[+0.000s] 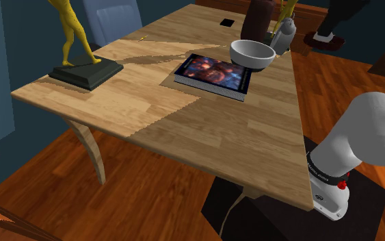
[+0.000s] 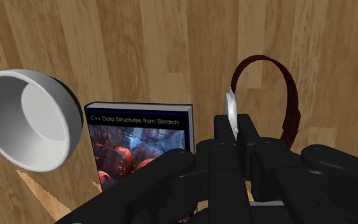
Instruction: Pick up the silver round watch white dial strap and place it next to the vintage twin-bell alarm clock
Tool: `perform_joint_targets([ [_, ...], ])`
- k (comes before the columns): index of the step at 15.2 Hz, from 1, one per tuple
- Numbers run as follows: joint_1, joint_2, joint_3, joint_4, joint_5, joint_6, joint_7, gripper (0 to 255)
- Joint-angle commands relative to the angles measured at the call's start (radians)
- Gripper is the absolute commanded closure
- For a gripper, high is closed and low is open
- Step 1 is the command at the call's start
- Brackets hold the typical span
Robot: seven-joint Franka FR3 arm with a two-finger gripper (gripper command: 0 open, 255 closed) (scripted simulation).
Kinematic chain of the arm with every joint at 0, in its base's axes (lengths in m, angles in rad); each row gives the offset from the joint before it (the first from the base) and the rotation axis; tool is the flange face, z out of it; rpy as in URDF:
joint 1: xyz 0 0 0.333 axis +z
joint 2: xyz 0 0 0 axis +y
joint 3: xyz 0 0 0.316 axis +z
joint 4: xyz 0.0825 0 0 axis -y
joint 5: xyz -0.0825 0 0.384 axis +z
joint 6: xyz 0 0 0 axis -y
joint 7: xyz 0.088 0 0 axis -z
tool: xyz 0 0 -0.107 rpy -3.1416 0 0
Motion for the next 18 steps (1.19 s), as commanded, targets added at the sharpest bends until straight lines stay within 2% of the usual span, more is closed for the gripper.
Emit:
perform_joint_targets([
  [1, -0.004, 0.019, 0.0, 0.041, -0.003, -0.022, -0.002, 255],
  [3, -0.006, 0.027, 0.0, 0.062, -0.005, -0.034, -0.004, 255],
  [11, -0.021, 0.005, -0.192, 0.016, -0.151, 0.01, -0.19, 255],
  [18, -0.038, 0.04, -0.36, 0.032, -0.272, 0.066, -0.347, 255],
])
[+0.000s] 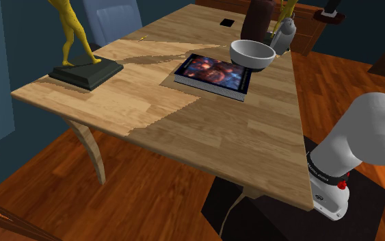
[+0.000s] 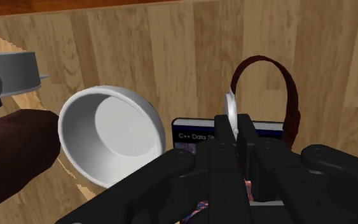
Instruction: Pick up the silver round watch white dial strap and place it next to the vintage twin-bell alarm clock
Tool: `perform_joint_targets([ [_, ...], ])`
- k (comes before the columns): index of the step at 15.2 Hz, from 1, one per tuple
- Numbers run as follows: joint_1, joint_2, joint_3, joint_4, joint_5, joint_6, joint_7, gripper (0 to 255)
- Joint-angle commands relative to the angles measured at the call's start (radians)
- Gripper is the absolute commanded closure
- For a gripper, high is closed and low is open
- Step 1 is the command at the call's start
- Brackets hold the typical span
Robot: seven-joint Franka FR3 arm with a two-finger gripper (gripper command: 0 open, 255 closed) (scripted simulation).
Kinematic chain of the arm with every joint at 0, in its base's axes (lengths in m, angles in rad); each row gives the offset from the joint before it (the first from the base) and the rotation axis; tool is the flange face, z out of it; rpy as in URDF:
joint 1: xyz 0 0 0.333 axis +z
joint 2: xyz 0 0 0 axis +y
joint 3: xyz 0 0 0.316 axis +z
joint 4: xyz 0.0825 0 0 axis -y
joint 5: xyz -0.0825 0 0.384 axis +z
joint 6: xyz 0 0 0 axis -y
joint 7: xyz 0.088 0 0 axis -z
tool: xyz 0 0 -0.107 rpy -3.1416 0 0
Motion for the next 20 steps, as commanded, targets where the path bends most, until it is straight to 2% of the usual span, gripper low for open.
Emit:
perform_joint_targets([
  [1, -0.003, 0.026, -0.05, 0.017, -0.033, 0.023, -0.045, 255],
  [12, -0.002, 0.191, -0.324, 0.161, -0.152, 0.134, -0.289, 255],
  [16, 0.015, 0.282, -0.434, 0.248, -0.162, 0.177, -0.384, 255],
  [20, 0.043, 0.394, -0.562, 0.354, -0.142, 0.218, -0.488, 255],
])
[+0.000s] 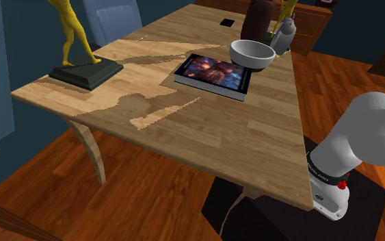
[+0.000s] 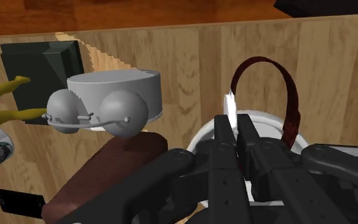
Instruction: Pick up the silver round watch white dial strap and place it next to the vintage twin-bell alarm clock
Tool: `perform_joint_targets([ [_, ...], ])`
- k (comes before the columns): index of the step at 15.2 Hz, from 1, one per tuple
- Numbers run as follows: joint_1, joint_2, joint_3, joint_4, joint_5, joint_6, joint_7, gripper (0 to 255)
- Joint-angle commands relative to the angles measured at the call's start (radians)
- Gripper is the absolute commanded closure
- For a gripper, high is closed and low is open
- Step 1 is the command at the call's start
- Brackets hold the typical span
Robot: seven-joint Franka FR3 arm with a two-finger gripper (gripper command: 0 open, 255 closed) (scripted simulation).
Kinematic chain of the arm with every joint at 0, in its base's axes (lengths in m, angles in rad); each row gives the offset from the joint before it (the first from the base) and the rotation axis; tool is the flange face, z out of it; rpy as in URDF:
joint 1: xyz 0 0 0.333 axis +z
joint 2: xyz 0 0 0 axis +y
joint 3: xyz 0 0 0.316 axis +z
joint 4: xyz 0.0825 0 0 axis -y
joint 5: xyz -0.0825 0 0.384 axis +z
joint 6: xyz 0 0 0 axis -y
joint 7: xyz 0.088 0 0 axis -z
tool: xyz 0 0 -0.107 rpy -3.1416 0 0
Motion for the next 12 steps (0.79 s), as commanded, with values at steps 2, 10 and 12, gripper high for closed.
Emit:
perform_joint_targets([
  [2, 0.023, 0.087, -0.106, 0.078, 0.029, 0.034, -0.088, 255],
  [10, 0.047, 0.581, -0.553, 0.401, 0.459, 0.078, -0.483, 255],
  [12, -0.124, 0.774, -0.567, 0.529, 0.671, 0.031, -0.612, 255],
])
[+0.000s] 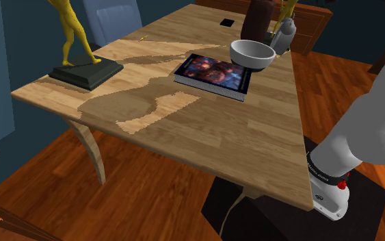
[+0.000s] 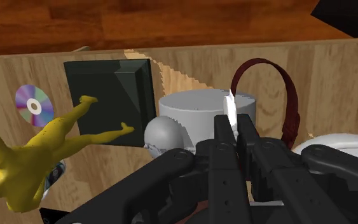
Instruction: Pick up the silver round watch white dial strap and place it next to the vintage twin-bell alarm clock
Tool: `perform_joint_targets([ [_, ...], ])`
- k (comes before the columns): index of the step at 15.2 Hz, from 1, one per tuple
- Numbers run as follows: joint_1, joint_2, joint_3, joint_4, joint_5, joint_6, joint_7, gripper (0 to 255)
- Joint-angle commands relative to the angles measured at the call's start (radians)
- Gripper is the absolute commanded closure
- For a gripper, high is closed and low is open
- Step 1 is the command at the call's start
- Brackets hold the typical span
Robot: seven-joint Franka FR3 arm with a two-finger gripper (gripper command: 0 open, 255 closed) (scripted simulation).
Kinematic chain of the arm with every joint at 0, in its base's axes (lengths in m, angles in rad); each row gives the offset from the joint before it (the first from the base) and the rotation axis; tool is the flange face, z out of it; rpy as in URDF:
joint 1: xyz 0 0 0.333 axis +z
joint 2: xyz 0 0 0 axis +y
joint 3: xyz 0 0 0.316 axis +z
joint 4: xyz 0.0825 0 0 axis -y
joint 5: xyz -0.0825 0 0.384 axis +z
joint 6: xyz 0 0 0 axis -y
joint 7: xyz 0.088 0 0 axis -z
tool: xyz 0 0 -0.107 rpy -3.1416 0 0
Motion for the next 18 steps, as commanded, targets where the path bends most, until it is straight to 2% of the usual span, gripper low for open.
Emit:
perform_joint_targets([
  [1, -0.073, 0.063, 0.014, 0.021, 0.078, 0.013, -0.053, 255],
  [9, 0.037, -0.025, -0.007, -0.161, -0.015, 0.152, -0.005, 255],
  [18, 0.099, -0.092, -0.012, -0.324, -0.086, 0.287, 0.039, 255],
])
